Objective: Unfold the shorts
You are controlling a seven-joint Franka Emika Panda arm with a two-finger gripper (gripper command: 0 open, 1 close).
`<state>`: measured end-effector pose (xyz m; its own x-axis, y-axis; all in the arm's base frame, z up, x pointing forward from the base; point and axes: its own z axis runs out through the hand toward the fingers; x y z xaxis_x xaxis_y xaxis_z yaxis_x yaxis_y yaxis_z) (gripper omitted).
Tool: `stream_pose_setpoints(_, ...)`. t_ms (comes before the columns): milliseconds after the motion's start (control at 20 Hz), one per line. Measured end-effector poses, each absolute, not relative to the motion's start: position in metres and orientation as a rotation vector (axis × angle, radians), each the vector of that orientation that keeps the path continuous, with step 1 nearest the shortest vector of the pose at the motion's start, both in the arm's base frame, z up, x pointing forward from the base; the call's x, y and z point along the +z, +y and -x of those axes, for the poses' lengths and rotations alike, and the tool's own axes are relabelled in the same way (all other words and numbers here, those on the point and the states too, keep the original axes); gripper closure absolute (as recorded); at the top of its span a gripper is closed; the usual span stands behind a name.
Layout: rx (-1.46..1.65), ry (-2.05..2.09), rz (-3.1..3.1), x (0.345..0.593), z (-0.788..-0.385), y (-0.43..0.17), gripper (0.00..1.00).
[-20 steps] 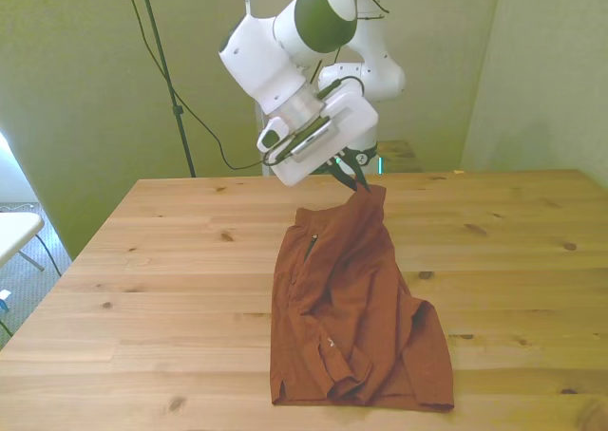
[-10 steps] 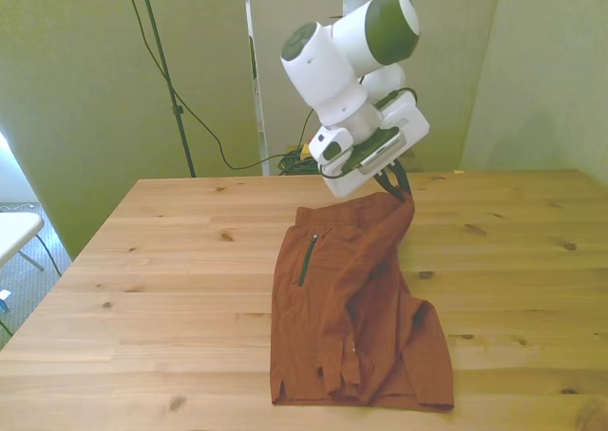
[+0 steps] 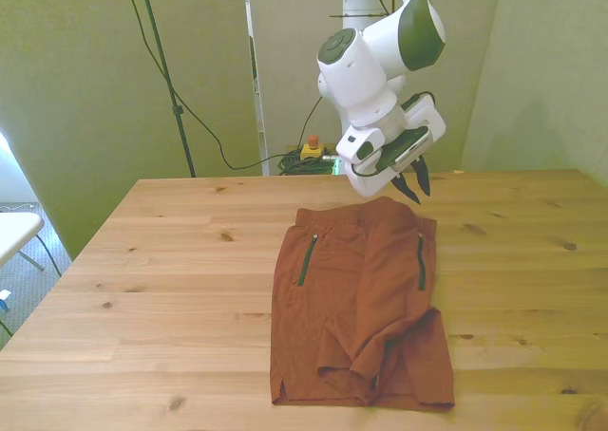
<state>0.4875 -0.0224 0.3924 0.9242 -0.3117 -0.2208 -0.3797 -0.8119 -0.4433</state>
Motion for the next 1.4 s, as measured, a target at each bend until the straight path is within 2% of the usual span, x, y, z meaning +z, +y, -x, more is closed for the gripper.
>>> stream_pose_setpoints(200, 0.113, 0.627, 2.588, 0.397, -0.493, -0.026, 0.00)
stream_pose_setpoints(350, -0.020, 0.841, 2.563, 0.423, -0.540, -0.075, 0.00)
stream_pose_setpoints(550, -0.149, 1.119, 2.490, 0.443, -0.597, -0.153, 0.00)
stream_pose_setpoints(700, -0.214, 1.314, 2.399, 0.449, -0.637, -0.184, 0.00)
stream_pose_setpoints(1050, -0.256, 1.743, 2.189, 0.426, -0.732, -0.161, 0.00)
stream_pose_setpoints(1300, -0.146, 1.947, 2.169, 0.385, -0.770, -0.123, 0.00)
stream_pose_setpoints(1400, -0.127, 1.947, 2.170, 0.379, -0.778, -0.127, 0.00)
